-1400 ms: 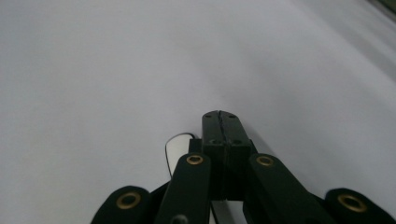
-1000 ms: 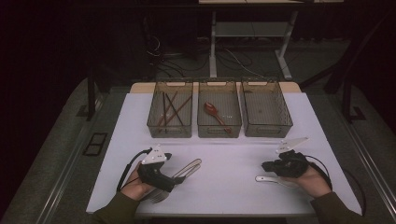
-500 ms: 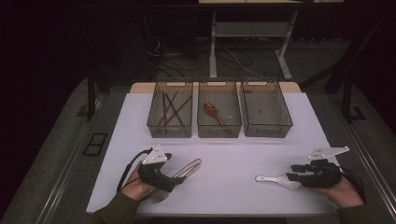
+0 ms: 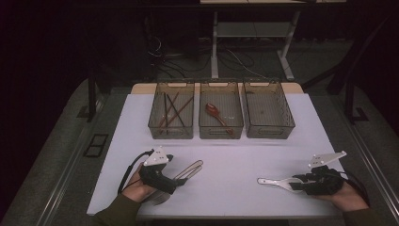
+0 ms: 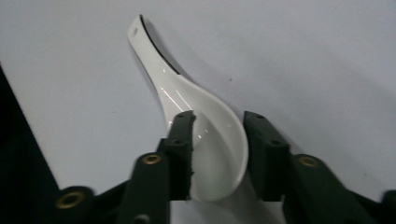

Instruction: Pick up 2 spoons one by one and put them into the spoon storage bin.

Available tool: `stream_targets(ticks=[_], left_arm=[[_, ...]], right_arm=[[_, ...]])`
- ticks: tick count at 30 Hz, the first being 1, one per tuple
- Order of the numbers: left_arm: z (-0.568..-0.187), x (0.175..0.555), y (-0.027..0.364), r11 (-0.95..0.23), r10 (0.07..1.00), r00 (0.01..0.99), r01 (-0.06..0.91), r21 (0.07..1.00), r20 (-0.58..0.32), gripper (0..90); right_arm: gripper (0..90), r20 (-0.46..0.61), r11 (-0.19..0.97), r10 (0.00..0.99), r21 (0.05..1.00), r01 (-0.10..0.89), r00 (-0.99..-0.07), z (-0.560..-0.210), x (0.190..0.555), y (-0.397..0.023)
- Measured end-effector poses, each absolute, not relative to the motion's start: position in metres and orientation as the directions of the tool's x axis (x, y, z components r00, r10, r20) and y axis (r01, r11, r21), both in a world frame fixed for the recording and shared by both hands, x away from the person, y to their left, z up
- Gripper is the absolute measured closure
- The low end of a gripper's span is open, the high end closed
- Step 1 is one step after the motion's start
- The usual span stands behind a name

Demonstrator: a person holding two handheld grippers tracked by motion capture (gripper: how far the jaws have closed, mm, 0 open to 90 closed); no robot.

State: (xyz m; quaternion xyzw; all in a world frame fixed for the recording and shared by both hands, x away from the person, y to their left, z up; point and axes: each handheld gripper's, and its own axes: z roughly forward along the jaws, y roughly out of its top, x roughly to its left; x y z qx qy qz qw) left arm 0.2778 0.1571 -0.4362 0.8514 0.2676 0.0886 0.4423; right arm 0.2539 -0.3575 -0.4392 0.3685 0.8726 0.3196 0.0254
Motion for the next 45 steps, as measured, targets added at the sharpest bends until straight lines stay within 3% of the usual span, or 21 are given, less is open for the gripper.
stream_targets(ticks=[7, 45], left_arm=[[-0.436, 0.278, 0.157, -0.465, 0.533, 0.842, 0.376, 0.802, -0.086, 0.7], [-0.437, 0.278, 0.156, -0.461, 0.535, 0.840, 0.381, 0.802, -0.092, 0.7]], right_arm=[[81.9, 0.221, 0.533, 0.619, 0.586, 0.610, -0.753, -0.436, 0.254, -0.356], [82.1, 0.130, 0.509, 0.593, 0.705, 0.495, -0.795, -0.395, 0.315, -0.311]])
